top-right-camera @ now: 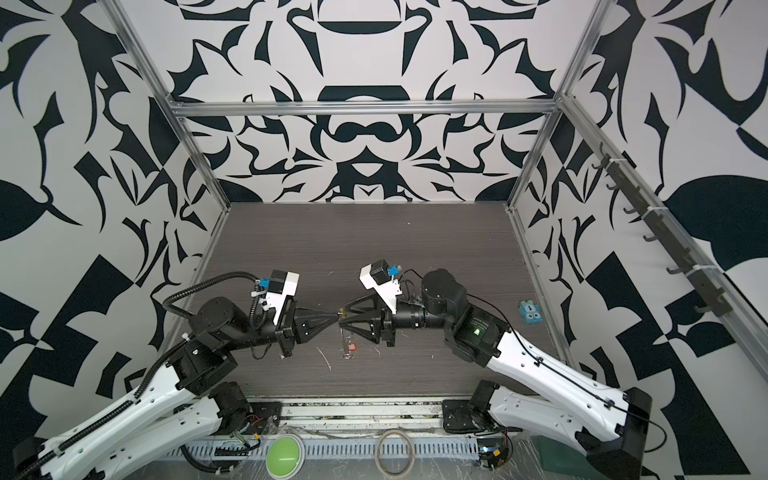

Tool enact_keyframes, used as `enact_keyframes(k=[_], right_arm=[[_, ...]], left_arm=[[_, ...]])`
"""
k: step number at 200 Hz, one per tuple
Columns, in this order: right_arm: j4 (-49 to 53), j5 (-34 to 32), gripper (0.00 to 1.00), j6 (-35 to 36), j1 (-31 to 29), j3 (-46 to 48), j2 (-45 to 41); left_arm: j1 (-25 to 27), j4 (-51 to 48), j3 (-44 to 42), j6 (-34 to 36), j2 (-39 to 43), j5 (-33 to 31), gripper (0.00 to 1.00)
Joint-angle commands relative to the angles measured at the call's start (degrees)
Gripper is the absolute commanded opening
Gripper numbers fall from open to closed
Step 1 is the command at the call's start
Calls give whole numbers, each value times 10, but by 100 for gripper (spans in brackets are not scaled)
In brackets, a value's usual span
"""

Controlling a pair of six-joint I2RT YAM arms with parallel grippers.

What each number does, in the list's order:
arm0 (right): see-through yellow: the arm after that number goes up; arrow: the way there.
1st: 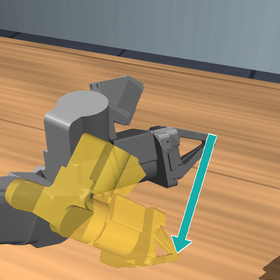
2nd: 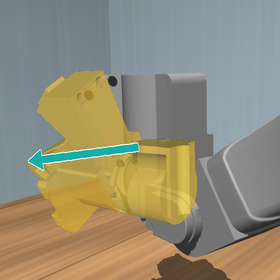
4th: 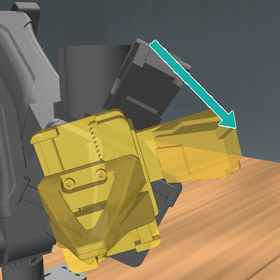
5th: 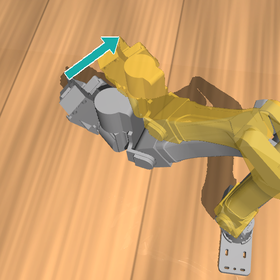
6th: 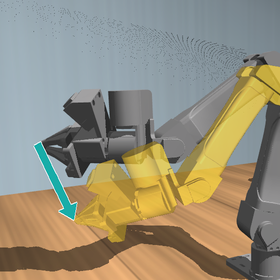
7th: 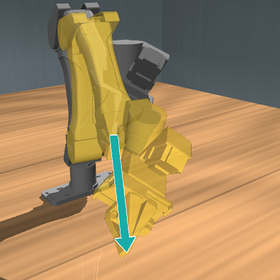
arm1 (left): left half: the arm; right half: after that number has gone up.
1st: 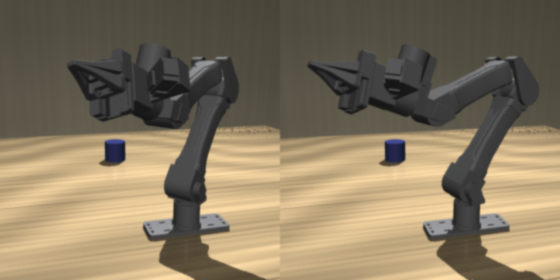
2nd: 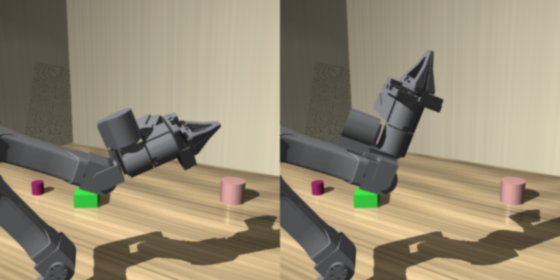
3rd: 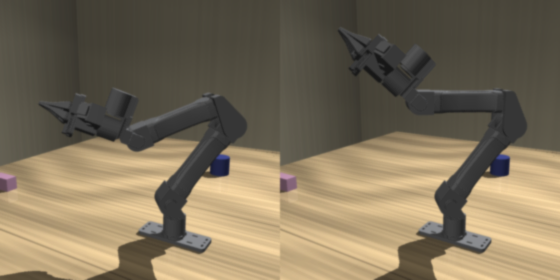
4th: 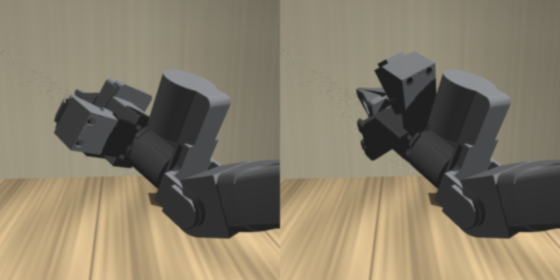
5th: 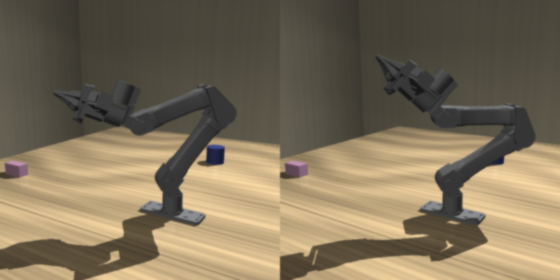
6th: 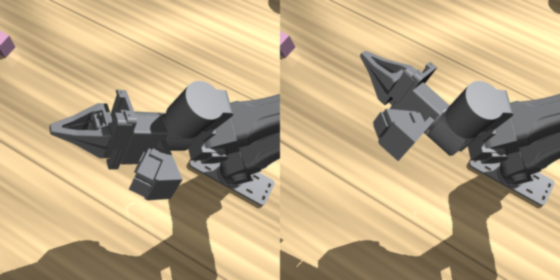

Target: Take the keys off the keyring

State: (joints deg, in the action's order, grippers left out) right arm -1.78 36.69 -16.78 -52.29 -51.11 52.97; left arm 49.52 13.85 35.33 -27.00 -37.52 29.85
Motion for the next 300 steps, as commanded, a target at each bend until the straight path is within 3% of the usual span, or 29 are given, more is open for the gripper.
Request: enact_keyframes(k=[1,78,117,136,147,169,184,230,300], right_arm=[[-45,22,38,-11,-3,5,-1],[-57,34,25,-21,-3,19,8],[-55,35,12,-21,-4,19,9],[-46,32,0,-19,-3,18,7],[-30,25,0,-13,-4,15,3],[39,7,0,17,-3,-5,-1],[102,1,0,47,-2,-26,3],[273,4,0,135,-1,-108,38],[364,35,0,194,-2,-171,75]], left_arm=[[1,8,11,4,11,8,0],[1,9,9,4,16,2,0],[1,9,10,3,15,1,0],[1,1,14,-1,14,-2,0],[1,-12,19,-4,14,-9,0],[1,-49,28,-3,18,-16,34],[1,-81,35,6,24,-25,43],[1,-204,95,33,-18,10,38],[1,-274,137,49,-73,59,30]])
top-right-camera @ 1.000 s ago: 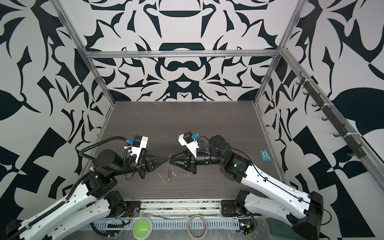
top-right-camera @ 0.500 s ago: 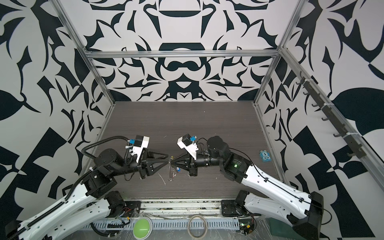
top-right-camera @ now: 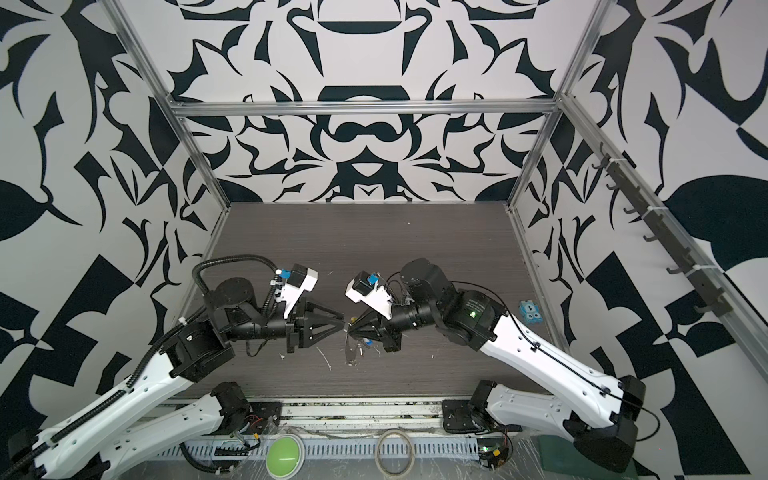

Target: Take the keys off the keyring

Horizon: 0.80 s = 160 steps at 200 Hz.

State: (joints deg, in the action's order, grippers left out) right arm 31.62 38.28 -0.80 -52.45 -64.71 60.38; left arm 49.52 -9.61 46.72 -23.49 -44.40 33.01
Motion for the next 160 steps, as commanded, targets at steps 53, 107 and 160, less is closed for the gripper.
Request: enact_keyframes(k=[53,107,160], right_arm=[[36,21,0,38,0,-48,17],[36,14,0,39,0,-54,25],[32,12,0,39,1,-58,25]], left_arm=[[1,-42,28,11,-20,54,22],[1,-44,31,13,-31,63,16],[1,-47,31,15,-38,67,12]])
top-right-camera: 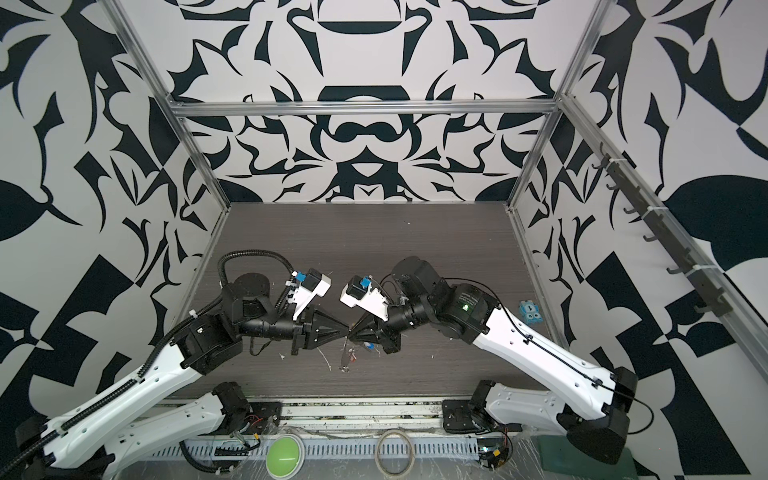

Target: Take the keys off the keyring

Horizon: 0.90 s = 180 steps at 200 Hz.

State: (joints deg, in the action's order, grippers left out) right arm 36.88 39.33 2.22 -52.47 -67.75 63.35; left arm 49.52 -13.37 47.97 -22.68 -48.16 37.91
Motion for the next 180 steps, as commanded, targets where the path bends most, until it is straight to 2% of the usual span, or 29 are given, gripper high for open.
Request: enact_keyframes(k=[1,35,63,67,85,99,125,150,180], right_arm=[[-21,1,0,9,1,-27,-5],[-30,2,0,0,0,-24,-2],[-60,-4,0,-19,1,-13,-6],[-65,-5,3,-22,1,-11,-7],[-99,-16,31,-38,0,7,-21],[-131,-19,39,-48,1,29,-38],[-217,-44,47,-79,0,88,-77],[-313,-73,49,-115,1,151,-117],[-396,-74,51,-153,0,198,-137]], left_arm=[[1,-9,19,7,0,18,12],[1,17,8,8,8,15,0],[1,64,-12,4,19,2,0],[1,68,-14,4,21,-1,0],[1,92,-27,4,35,-19,0],[1,114,-39,1,49,-30,0],[1,135,-51,-2,73,-46,0],[1,162,-64,-9,94,-61,0],[1,200,-79,-25,106,-74,0]])
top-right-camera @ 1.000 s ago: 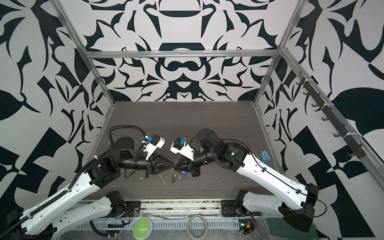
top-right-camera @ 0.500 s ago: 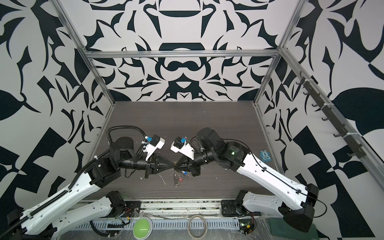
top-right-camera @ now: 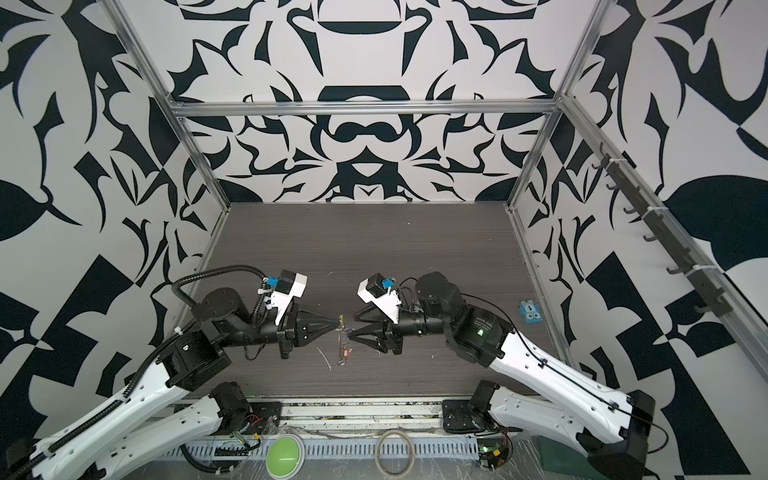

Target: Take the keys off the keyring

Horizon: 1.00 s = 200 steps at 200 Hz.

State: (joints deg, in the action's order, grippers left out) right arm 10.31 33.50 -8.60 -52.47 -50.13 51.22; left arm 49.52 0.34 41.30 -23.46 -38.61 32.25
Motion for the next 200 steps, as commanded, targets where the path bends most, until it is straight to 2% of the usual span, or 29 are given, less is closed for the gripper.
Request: enact_keyframes(k=[1,70,152,200], right_arm=[[-133,-16,51,-46,0,23,-16],[-187,-19,52,-59,-12,39,5],[-196,-12,27,-61,-24,41,21],[-192,-11,5,-58,-25,41,22]], left_arm=[[1,64,-13,-17,11,-19,0],[1,92,-24,-32,12,-24,0],[1,109,-35,-40,25,-45,0],[1,111,-38,-41,32,-59,0]])
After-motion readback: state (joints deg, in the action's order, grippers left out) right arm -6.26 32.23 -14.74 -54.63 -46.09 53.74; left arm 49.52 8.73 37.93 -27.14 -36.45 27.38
